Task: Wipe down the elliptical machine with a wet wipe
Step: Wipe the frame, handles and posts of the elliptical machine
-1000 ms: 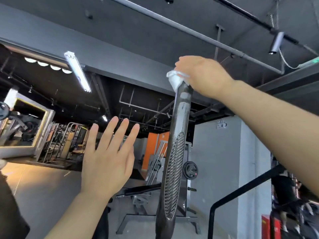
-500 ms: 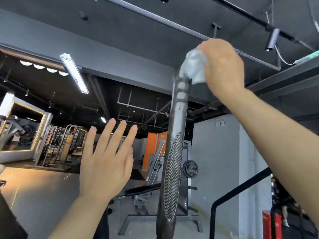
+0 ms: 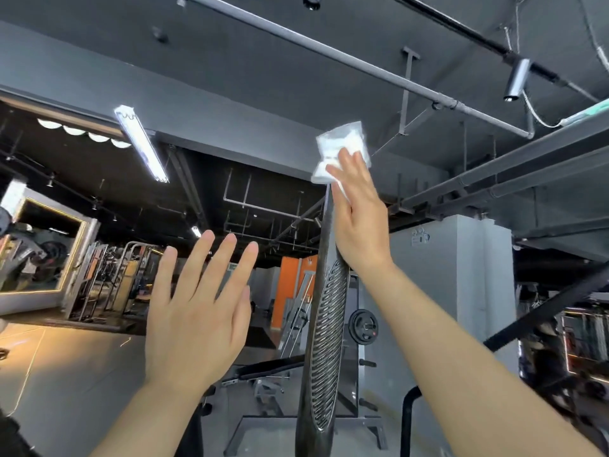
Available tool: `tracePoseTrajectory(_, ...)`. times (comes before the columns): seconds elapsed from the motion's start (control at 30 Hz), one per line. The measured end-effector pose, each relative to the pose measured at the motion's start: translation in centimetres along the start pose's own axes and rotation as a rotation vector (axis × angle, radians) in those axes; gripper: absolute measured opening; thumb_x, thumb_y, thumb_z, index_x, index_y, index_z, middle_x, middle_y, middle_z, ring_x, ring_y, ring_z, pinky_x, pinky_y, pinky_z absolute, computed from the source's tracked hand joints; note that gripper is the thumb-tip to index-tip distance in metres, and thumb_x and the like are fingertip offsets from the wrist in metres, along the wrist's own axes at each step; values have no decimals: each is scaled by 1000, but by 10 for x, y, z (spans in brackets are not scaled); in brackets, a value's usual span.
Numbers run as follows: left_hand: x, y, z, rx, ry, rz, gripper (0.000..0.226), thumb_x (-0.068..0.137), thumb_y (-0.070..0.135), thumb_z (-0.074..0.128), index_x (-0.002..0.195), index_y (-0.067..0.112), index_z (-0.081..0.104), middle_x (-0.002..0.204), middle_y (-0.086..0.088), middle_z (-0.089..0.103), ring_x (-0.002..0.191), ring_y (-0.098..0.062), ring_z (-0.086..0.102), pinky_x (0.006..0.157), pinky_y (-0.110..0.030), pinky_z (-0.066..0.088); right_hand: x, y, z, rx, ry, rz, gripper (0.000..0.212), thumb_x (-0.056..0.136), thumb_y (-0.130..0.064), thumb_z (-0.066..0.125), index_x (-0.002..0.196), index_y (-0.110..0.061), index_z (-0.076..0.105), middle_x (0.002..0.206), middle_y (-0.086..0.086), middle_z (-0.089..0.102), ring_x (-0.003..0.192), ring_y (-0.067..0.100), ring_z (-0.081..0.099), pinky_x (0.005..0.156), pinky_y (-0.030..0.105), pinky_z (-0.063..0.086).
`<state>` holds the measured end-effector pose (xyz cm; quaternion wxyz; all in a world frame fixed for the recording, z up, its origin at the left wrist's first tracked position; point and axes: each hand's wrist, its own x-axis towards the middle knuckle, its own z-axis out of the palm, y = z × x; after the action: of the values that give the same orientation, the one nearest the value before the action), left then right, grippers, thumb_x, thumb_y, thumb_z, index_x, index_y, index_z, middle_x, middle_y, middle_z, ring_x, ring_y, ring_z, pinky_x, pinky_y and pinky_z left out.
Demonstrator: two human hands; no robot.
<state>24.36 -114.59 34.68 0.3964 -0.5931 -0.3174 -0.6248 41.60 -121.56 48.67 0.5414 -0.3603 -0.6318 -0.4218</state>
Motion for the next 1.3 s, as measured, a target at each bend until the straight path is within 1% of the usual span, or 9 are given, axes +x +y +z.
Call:
tracePoseTrajectory(0.13, 1, -1, -1, -1, -16, -3, 48, 98, 26, 35, 143, 16, 48, 142, -13, 53, 137, -33, 41, 115, -54, 22, -30, -5, -25, 104, -163, 45, 34, 102, -14, 44, 132, -27, 54, 145, -12, 39, 140, -2, 26, 115, 11, 15)
tracePoseTrajectory(0.23, 1, 0, -4, -21, -43, -3, 48, 98, 26, 35, 144, 16, 47, 142, -12, 52, 138, -32, 39, 116, -55, 22, -33, -6, -52, 21, -265, 28, 32, 100, -12, 48, 130, -10, 59, 139, -1, 53, 133, -2, 37, 114, 15, 25)
tracePoseTrajectory(0.4, 0, -1, -4, -21, -45, 10, 49, 97, 26, 37, 144, 16, 47, 142, -13, 53, 137, -34, 41, 115, -55, 22, 29, -12, -62, -119, 141, -14, 31, 100, -14, 46, 125, -11, 64, 140, 4, 53, 137, 12, 39, 113, 20, 28)
tracePoseTrajectory(0.57, 0, -1, -3, -29, -41, 12, 49, 97, 28, 35, 144, 17, 46, 141, -12, 54, 137, -34, 42, 114, -57, 26, 60, -5, -28, -42, -103, 214, 38, 105, -26, 38, 142, -29, 47, 155, -7, 32, 142, 10, 29, 107, 10, 16)
tracePoseTrajectory(0.73, 0, -2, -2, -31, -14, 30, 48, 98, 28, 34, 144, 17, 46, 141, -12, 54, 136, -33, 43, 113, -57, 27, 16, -4, -20, 53, -44, 278, 40, 105, -21, 37, 143, -29, 45, 152, -9, 36, 132, 1, 34, 89, -13, 16)
tracePoseTrajectory(0.9, 1, -2, -3, -32, -24, 26, 49, 98, 28, 35, 145, 18, 44, 141, -12, 54, 136, -32, 43, 115, -55, 24, -60, -3, -22, 109, -176, 242, 41, 102, -15, 43, 142, -22, 45, 146, -15, 33, 136, 0, 32, 112, 13, 24)
tracePoseTrajectory(1.07, 2, -1, -6, -22, -54, 22, 49, 98, 28, 34, 145, 18, 44, 141, -12, 54, 137, -32, 42, 115, -54, 23, -94, 4, -52, 51, -396, 141, 38, 99, -17, 46, 137, -20, 51, 143, -14, 40, 126, -26, 26, 110, 7, 22)
tracePoseTrajectory(1.23, 1, 0, -6, -6, -63, 16, 48, 98, 28, 34, 143, 17, 47, 139, -12, 55, 135, -33, 44, 114, -55, 27, -15, -6, -44, -52, 14, 37, 34, 99, -9, 50, 132, -9, 58, 144, 3, 47, 134, 7, 39, 113, 13, 24)
tracePoseTrajectory(1.3, 1, 0, -4, -3, -48, 20, 48, 98, 28, 34, 143, 17, 48, 139, -12, 56, 135, -32, 44, 113, -55, 27, 30, -1, -34, -282, -63, -107, 33, 100, -12, 48, 131, -10, 59, 149, 7, 43, 141, 19, 33, 118, 27, 20)
